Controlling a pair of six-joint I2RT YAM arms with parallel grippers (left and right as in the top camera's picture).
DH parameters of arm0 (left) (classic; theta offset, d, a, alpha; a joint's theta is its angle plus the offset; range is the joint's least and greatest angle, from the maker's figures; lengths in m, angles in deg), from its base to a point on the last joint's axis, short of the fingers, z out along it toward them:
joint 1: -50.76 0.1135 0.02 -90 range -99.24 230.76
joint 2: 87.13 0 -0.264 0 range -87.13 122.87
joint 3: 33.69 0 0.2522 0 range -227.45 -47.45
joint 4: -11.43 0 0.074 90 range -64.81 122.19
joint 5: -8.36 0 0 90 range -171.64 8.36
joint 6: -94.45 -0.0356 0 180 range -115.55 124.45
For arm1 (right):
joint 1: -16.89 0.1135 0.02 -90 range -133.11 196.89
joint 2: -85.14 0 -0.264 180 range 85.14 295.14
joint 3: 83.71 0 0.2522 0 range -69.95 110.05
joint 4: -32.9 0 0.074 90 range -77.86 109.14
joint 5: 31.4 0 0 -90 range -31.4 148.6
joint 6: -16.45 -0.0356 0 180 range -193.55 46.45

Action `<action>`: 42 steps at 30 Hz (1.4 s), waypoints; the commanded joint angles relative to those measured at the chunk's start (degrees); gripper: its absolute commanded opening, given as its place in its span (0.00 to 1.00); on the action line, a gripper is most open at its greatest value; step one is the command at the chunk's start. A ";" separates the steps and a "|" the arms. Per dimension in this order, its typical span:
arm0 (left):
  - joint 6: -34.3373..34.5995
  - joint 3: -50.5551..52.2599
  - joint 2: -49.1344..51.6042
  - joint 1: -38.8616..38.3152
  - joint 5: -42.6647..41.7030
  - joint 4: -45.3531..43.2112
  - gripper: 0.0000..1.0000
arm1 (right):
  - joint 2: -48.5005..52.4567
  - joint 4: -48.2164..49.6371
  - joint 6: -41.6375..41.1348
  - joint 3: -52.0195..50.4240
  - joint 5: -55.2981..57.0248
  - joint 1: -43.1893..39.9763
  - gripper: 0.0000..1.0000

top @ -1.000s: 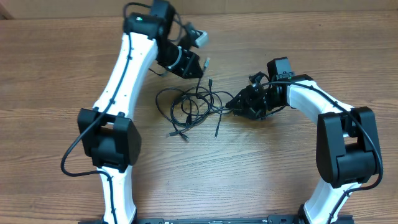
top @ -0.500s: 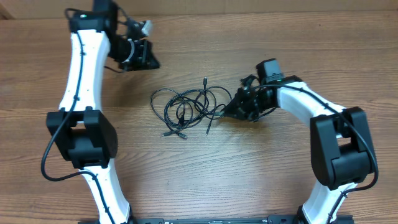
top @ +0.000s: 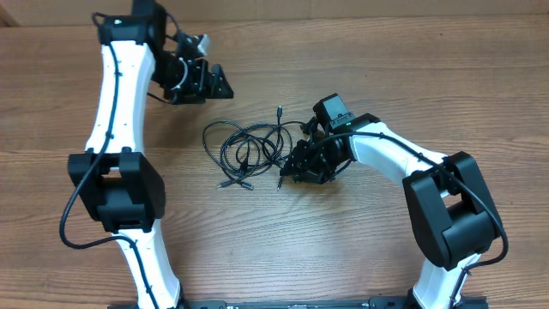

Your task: Untangle cables

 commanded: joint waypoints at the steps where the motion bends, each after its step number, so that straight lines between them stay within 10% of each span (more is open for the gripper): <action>1: 0.20 -0.85 0.42 -2.64 2.12 -0.42 0.82 | -2.49 -3.32 0.68 5.42 -1.29 -2.05 0.42; 7: 0.15 1.64 0.42 -6.75 3.04 -1.73 0.81 | -4.83 -5.97 -0.35 8.46 5.38 -4.04 0.67; 14: 0.20 7.17 0.44 -10.82 5.03 -6.34 0.86 | -4.66 -6.08 -4.00 6.45 6.62 -3.85 0.72; 19: 0.44 11.39 0.44 -12.28 5.35 -8.90 0.64 | -4.66 -3.32 -8.81 4.46 9.86 -0.96 0.71; 36: 1.03 18.27 0.44 -12.79 6.64 -11.80 0.69 | -4.63 6.19 -20.79 -0.02 16.96 5.18 0.16; 42: 2.95 18.60 0.44 -12.79 14.80 -9.94 0.56 | -4.63 6.36 -20.79 -0.02 17.09 5.18 0.04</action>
